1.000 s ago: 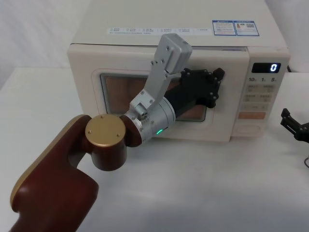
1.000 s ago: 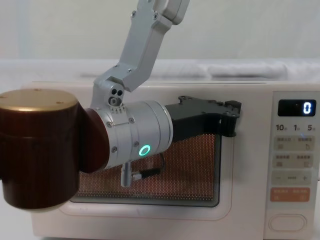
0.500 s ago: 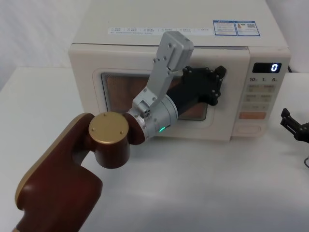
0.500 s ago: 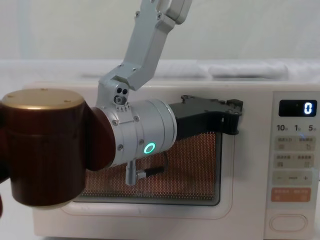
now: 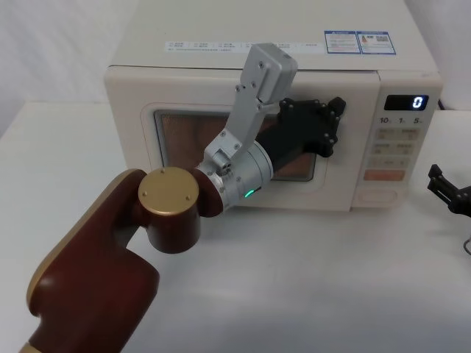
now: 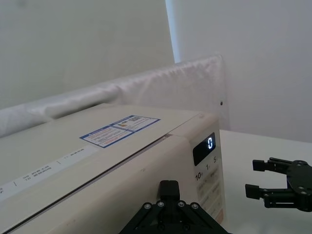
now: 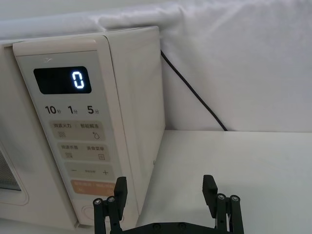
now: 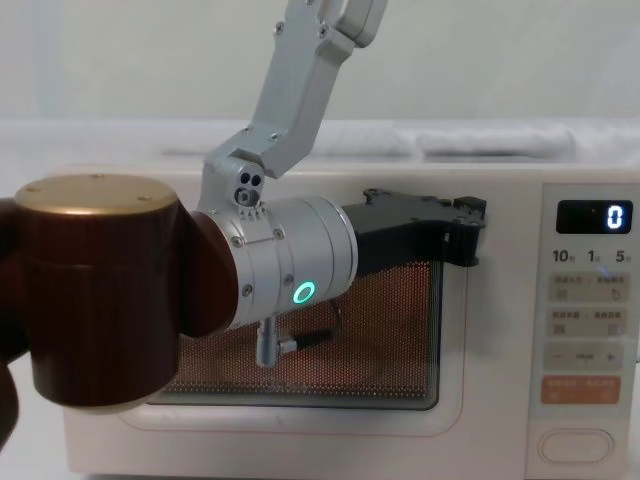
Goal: Press the button to open the microwave door with one hand; close the microwave door with the other hand.
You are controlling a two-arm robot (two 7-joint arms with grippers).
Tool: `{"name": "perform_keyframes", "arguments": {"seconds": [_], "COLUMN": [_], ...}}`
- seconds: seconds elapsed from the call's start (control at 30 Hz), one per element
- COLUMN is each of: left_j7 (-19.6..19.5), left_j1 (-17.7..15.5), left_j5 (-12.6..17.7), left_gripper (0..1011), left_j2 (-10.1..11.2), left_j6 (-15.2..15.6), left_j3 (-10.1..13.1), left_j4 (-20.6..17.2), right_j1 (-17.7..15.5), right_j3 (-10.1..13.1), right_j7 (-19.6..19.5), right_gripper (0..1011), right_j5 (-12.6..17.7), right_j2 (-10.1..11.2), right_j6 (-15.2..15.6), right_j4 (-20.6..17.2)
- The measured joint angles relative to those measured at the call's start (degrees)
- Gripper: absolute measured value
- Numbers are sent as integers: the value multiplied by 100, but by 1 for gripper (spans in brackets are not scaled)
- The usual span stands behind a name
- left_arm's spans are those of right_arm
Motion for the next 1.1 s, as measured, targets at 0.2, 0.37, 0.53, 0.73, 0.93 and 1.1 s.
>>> {"name": "perform_keyframes", "arguments": {"seconds": [0.2,0.37,0.53,0.73,0.93,1.1], "left_j7": [22,30,44,49,42,-43], "left_j1": [-11,-22,-33,-48,-50,165], "left_j5": [27,38,49,57,54,-40], "left_gripper": [0,0,0,0,0,0], "left_j2": [-15,-30,-50,-77,-89,23], "left_j6": [1,9,11,9,-2,-48], "left_j3": [-14,-25,-37,-44,-52,-64], "left_j4": [36,56,97,130,118,-278], "right_j1": [0,0,0,0,0,0], "right_j3": [0,0,0,0,0,0], "right_j7": [0,0,0,0,0,0], "right_gripper": [1002,1002,1002,1002,1002,1002], "right_j5": [0,0,0,0,0,0], "right_j2": [0,0,0,0,0,0], "right_j6": [0,0,0,0,0,0], "right_j4": [0,0,0,0,0,0]}}
